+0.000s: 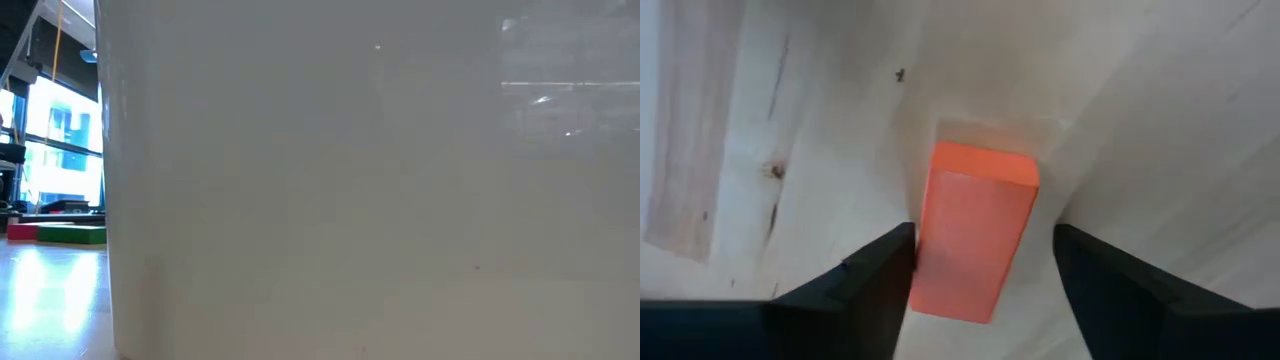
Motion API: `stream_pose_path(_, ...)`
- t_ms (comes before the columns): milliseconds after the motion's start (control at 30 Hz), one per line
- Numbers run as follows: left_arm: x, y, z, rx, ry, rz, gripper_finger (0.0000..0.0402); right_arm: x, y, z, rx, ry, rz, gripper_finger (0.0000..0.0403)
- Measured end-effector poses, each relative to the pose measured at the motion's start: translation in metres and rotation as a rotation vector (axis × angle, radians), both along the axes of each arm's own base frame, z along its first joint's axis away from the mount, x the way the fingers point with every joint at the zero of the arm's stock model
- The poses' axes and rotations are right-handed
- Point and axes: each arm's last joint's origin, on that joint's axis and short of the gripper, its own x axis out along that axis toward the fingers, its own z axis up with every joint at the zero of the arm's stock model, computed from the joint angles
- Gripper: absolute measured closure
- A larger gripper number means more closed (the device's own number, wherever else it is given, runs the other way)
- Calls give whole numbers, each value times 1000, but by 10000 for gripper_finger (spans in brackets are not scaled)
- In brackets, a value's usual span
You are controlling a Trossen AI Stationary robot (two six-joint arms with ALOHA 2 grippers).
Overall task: Sort & place blocks by color
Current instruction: Put the orange block into the gray bin
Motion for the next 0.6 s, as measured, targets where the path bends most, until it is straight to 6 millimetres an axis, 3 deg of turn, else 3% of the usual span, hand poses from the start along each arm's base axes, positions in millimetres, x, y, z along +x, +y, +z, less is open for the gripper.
stream_pose_path(267,0,-1,1,-3,-8,1,299,-4,-2,-1,-8,39,-57,242)
stream_pose_path(600,-1,-3,11,19,-57,9,303,-11,-9,-1,-86,106,-115,242)
